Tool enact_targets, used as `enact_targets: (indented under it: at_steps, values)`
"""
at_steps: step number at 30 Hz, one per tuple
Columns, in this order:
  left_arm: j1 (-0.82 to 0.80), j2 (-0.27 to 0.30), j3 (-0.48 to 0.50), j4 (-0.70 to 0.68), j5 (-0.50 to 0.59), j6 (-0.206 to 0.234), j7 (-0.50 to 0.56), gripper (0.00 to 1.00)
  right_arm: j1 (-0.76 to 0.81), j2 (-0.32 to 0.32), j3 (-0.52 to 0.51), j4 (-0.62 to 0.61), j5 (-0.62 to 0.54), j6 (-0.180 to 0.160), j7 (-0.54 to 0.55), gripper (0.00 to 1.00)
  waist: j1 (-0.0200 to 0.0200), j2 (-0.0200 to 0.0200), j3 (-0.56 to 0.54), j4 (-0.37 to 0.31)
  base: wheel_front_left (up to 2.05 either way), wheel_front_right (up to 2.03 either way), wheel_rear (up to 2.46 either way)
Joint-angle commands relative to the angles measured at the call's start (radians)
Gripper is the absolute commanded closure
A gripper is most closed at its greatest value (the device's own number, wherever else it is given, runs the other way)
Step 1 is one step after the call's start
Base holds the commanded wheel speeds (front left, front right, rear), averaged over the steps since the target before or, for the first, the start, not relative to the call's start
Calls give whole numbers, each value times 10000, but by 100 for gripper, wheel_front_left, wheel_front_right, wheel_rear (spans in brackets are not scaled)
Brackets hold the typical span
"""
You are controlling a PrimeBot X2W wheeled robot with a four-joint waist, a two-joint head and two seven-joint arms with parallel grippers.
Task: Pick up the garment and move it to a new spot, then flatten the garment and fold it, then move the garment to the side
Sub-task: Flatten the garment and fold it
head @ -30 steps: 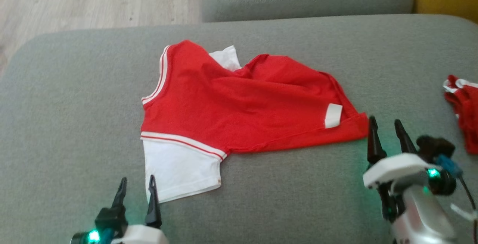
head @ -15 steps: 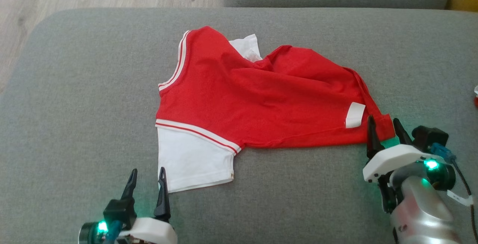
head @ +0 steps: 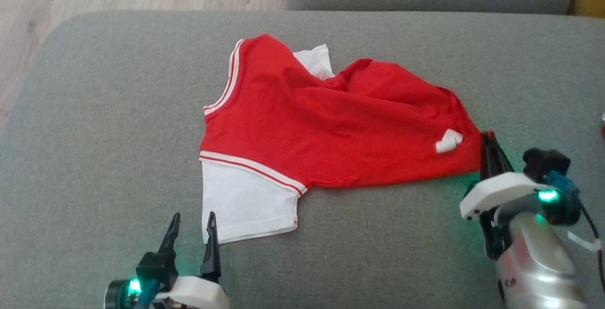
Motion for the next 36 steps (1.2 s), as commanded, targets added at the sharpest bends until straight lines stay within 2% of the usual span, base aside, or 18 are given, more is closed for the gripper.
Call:
enact_targets:
  at_steps: [1,4,8,9,10,11,17,23,27,36]
  values:
    - [-301,15,293,-247,-103,7,-97,0,-212,-43,312,-364,-62,-7,-59,100,-1,0,-79,-40,0,0,0]
    - [-68,15,290,-199,-162,40,-97,0,398,-43,781,-1549,-62,-7,-59,100,-1,0,-506,-208,0,0,0]
    - [203,15,392,-160,-168,73,-97,0,1276,-56,1267,-2526,-57,-7,-59,100,-1,0,-929,-418,0,0,0]
    - [290,15,432,-152,-168,91,-97,0,1621,-96,1375,-2772,-2,-7,-59,88,-1,0,-1023,-497,0,0,0]
    - [360,15,477,-144,-169,110,-97,0,1968,-159,1425,-2974,54,-7,-59,40,-1,0,-1098,-574,0,0,0]
    - [424,15,525,-134,-169,128,-97,0,2305,-228,1423,-3174,94,-7,-59,0,-1,0,-1180,-654,0,0,0]
    - [826,15,884,-77,-5,232,-97,0,3841,-351,674,-3797,228,-7,-59,0,-1,0,-1510,-1077,0,0,0]
    - [1010,15,1245,-172,436,364,-97,0,3846,-168,351,-4587,88,-7,-59,0,-1,0,-1606,-1225,0,0,0]
    - [1012,19,1446,-282,811,319,-97,0,3602,-75,789,-4658,11,-7,-59,0,-1,0,-1634,-1161,0,0,0]
    - [893,79,1558,-317,1431,63,-97,0,2908,-46,2174,-3819,397,-7,-59,0,-1,0,-1648,-930,0,0,0]
